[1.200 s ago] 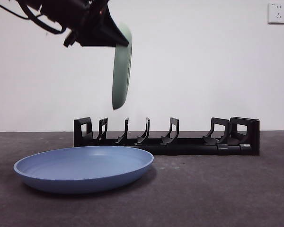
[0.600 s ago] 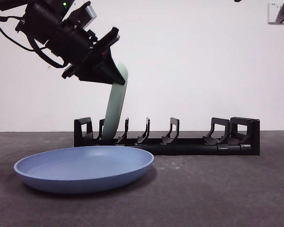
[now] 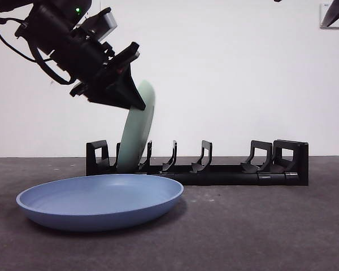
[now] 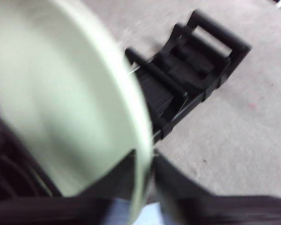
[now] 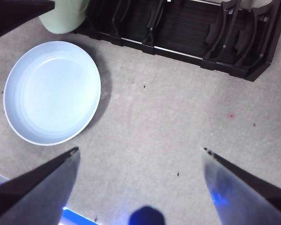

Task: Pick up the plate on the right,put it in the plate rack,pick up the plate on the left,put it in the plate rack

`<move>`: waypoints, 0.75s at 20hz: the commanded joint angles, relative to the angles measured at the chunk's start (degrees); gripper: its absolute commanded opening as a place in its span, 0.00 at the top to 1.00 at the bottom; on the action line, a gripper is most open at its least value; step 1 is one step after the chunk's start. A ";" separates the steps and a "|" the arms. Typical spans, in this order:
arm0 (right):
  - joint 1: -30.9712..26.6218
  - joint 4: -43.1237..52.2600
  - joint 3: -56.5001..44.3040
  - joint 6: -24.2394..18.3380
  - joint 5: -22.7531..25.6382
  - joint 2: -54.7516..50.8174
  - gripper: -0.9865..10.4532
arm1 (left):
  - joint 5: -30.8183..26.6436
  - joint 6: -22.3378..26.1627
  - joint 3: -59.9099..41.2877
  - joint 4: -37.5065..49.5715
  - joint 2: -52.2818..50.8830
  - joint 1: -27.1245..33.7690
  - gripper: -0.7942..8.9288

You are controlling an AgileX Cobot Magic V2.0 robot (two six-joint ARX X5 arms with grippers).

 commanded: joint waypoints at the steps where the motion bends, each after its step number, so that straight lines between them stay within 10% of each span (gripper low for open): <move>1: 0.07 0.00 -0.55 0.20 -0.17 -0.11 0.53 | 0.07 0.39 -0.13 -0.02 -0.17 0.17 0.71; 15: 0.09 2.16 -0.66 0.20 -2.38 0.70 0.53 | 3.04 4.02 -0.13 -15.65 -23.06 0.17 0.71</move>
